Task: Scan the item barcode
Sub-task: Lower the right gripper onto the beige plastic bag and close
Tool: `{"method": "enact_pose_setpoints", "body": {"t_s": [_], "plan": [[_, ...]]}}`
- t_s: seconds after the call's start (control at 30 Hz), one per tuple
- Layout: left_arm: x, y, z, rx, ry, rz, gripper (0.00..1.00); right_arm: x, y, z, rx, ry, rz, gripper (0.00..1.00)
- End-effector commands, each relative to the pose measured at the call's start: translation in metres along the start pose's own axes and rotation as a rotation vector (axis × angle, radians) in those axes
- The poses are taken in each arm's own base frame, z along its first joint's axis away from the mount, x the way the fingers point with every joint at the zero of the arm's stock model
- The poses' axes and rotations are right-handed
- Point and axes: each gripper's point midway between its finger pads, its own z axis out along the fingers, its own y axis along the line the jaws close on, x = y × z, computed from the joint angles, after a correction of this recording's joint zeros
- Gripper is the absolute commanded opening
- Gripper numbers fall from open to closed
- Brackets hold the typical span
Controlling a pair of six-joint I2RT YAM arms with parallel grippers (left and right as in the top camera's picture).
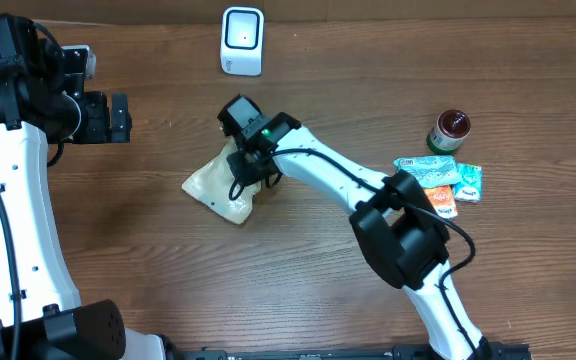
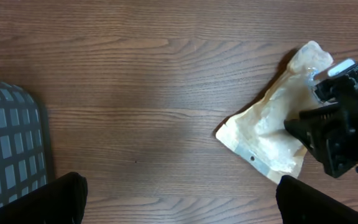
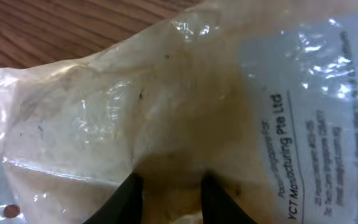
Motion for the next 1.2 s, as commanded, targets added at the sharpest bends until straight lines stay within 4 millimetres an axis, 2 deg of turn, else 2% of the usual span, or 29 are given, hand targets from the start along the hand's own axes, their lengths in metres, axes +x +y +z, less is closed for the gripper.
{"method": "enact_pose_setpoints", "body": {"t_s": [0.0, 0.03, 0.13, 0.17, 0.23, 0.3, 0.43, 0.6, 0.67, 0.7, 0.8, 0.87, 0.93, 1.03, 1.17], "plan": [[0.0, -0.002, 0.002, 0.003, 0.005, 0.027, 0.99, 0.012, -0.028, 0.012, 0.141, 0.033, 0.015, 0.29], [0.0, -0.002, 0.002, 0.003, 0.004, 0.027, 1.0, 0.012, -0.029, 0.011, 0.15, 0.031, 0.015, 0.29], [0.0, -0.002, 0.002, 0.003, 0.005, 0.027, 1.0, 0.011, -0.034, 0.011, 0.172, 0.028, 0.009, 0.41], [0.0, -0.002, 0.002, 0.003, 0.004, 0.027, 0.99, 0.011, -0.034, 0.011, 0.172, 0.03, -0.013, 0.48], [0.0, -0.002, 0.002, 0.003, 0.004, 0.027, 1.0, 0.011, -0.034, 0.01, 0.17, 0.032, -0.062, 0.68], [0.0, -0.002, 0.002, 0.003, 0.004, 0.027, 1.0, 0.007, -0.033, 0.007, 0.168, 0.029, -0.093, 0.8], [0.0, -0.002, 0.002, 0.003, 0.004, 0.027, 1.0, -0.007, -0.027, -0.017, 0.161, 0.018, -0.083, 0.8], [0.0, -0.002, 0.002, 0.003, 0.005, 0.027, 0.99, -0.028, -0.011, -0.081, 0.084, 0.006, -0.041, 0.79], [0.0, -0.002, 0.002, 0.003, 0.005, 0.027, 1.0, -0.031, -0.012, -0.104, 0.068, 0.006, 0.026, 0.78], [0.0, -0.002, 0.002, 0.003, 0.005, 0.027, 1.0, -0.03, -0.014, -0.117, 0.06, 0.015, 0.065, 0.74], [0.0, -0.002, 0.002, 0.003, 0.005, 0.027, 1.0, -0.022, -0.029, -0.131, 0.074, 0.052, 0.183, 0.71], [0.0, -0.002, 0.002, 0.003, 0.005, 0.027, 1.0, -0.012, -0.046, -0.133, 0.087, 0.101, 0.311, 0.71], [0.0, -0.002, 0.002, 0.003, 0.004, 0.027, 1.0, -0.004, -0.057, -0.126, 0.06, 0.145, 0.387, 0.71], [0.0, -0.002, 0.002, 0.003, 0.004, 0.027, 1.0, 0.001, -0.062, -0.109, -0.051, 0.199, 0.452, 0.71], [0.0, -0.002, 0.002, 0.003, 0.005, 0.027, 1.0, 0.006, -0.061, -0.074, -0.188, 0.226, 0.496, 0.71]]}}
